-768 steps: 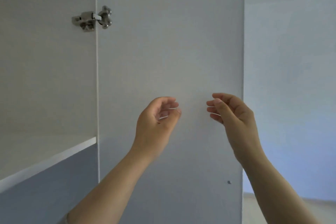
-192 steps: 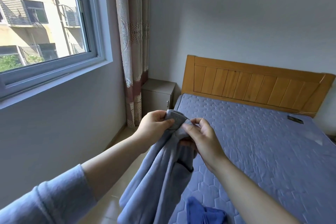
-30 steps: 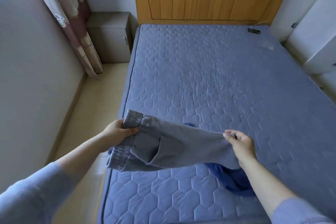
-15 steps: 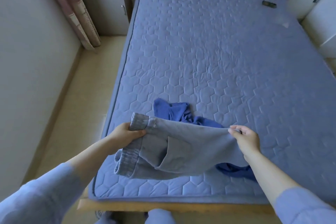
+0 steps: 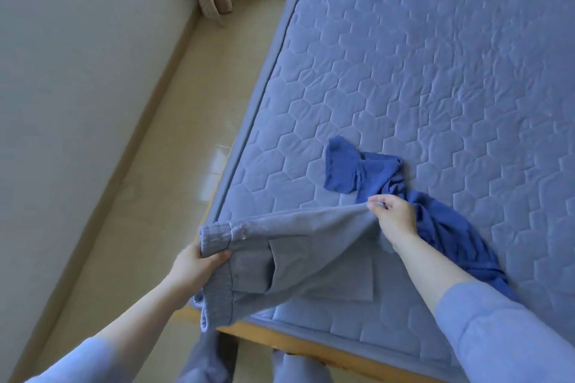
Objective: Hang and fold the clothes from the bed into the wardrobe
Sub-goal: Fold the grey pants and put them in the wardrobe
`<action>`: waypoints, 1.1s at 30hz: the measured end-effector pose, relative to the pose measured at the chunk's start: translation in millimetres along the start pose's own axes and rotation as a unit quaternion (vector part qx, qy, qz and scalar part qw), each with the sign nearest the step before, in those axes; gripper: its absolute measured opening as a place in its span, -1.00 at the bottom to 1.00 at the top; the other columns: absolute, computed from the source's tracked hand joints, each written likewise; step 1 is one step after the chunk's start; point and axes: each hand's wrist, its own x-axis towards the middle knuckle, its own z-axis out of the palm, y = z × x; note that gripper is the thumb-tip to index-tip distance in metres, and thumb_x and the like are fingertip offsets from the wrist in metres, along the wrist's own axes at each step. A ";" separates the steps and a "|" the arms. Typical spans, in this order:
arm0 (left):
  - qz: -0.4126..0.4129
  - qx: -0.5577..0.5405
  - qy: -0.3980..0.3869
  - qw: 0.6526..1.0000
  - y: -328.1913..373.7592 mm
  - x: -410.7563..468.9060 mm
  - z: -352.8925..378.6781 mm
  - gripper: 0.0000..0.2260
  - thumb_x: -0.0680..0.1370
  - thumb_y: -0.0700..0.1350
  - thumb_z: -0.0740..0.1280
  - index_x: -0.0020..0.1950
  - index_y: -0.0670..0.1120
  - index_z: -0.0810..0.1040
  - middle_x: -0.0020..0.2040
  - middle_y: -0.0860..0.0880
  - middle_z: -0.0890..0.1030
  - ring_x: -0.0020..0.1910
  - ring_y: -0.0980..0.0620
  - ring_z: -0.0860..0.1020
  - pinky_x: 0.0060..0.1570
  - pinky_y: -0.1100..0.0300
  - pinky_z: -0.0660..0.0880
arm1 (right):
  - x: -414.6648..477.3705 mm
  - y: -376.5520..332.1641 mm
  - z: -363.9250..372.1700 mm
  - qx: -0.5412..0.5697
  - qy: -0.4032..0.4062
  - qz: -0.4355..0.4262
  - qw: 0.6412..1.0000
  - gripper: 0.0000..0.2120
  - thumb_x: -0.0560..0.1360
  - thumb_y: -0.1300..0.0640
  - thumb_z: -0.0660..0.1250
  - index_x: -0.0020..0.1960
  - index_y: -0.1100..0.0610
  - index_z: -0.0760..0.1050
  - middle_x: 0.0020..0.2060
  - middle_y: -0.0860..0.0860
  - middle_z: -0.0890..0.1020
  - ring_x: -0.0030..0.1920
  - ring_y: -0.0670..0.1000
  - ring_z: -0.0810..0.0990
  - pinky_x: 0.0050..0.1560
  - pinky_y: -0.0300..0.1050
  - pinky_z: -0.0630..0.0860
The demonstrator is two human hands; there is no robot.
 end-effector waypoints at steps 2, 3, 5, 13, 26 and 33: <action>-0.003 -0.017 0.029 0.999 -15.4 17.1 -5.9 -0.79 0.52 -0.10 0.42 0.15 0.00 0.57 0.04 0.00 0.65 0.05 -0.02 0.60 0.07 0.04 0.53 | 17.7 -14.8 26.5 -0.030 -0.008 -0.028 0.999 -0.95 0.49 0.22 0.40 -0.08 0.10 0.61 -0.08 0.03 0.67 -0.08 -0.04 0.56 -0.11 -0.22 0.38; -0.002 -0.021 0.042 0.999 -21.1 26.3 -8.6 -0.80 0.52 -0.09 0.41 0.14 0.01 0.57 0.04 0.01 0.65 0.05 -0.01 0.59 0.05 0.06 0.53 | 26.6 -22.4 39.2 -0.046 -0.014 -0.040 0.998 -0.93 0.50 0.22 0.38 -0.07 0.08 0.61 -0.06 0.02 0.68 -0.05 -0.02 0.57 -0.07 -0.19 0.40; -0.003 -0.024 0.066 0.998 -30.8 44.3 -12.4 -0.83 0.53 -0.09 0.39 0.12 0.00 0.57 0.03 0.01 0.64 0.04 0.00 0.59 0.01 0.09 0.51 | 42.9 -36.1 63.0 -0.094 -0.031 -0.061 0.993 -0.90 0.52 0.19 0.34 -0.04 0.07 0.62 -0.01 0.01 0.68 0.03 0.04 0.59 0.08 -0.06 0.47; -0.019 0.008 0.102 0.995 -62.1 118.4 -19.7 -0.84 0.54 -0.07 0.37 0.10 -0.07 0.57 0.00 -0.06 0.64 0.04 -0.10 0.57 0.12 -0.04 0.51 | 88.2 -53.0 138.0 -0.239 -0.075 -0.115 0.961 -0.73 0.60 0.26 0.15 0.19 0.09 0.55 0.14 0.12 0.63 0.19 0.19 0.53 0.29 0.06 0.38; -0.085 -0.020 0.059 0.994 -103.0 192.9 -25.8 -0.74 0.46 0.12 0.45 0.03 0.00 0.59 -0.07 0.03 0.66 -0.04 -0.01 0.61 0.02 0.01 0.56 | 40.4 -3.7 223.5 -0.131 -0.024 -0.134 0.982 -0.65 0.47 0.43 0.23 0.22 0.24 0.53 0.14 0.16 0.61 0.06 0.14 0.59 0.10 -0.14 0.45; -0.147 0.039 -0.038 0.988 -130.1 192.1 -29.8 -0.32 0.21 0.18 0.61 0.21 0.01 0.44 0.07 0.05 0.60 0.04 0.03 0.57 0.04 0.12 0.52 | -28.1 37.6 270.8 -0.080 -0.116 0.017 0.990 -0.65 0.52 0.38 0.24 0.28 0.19 0.49 0.17 0.12 0.60 -0.01 -0.01 0.57 0.05 -0.31 0.40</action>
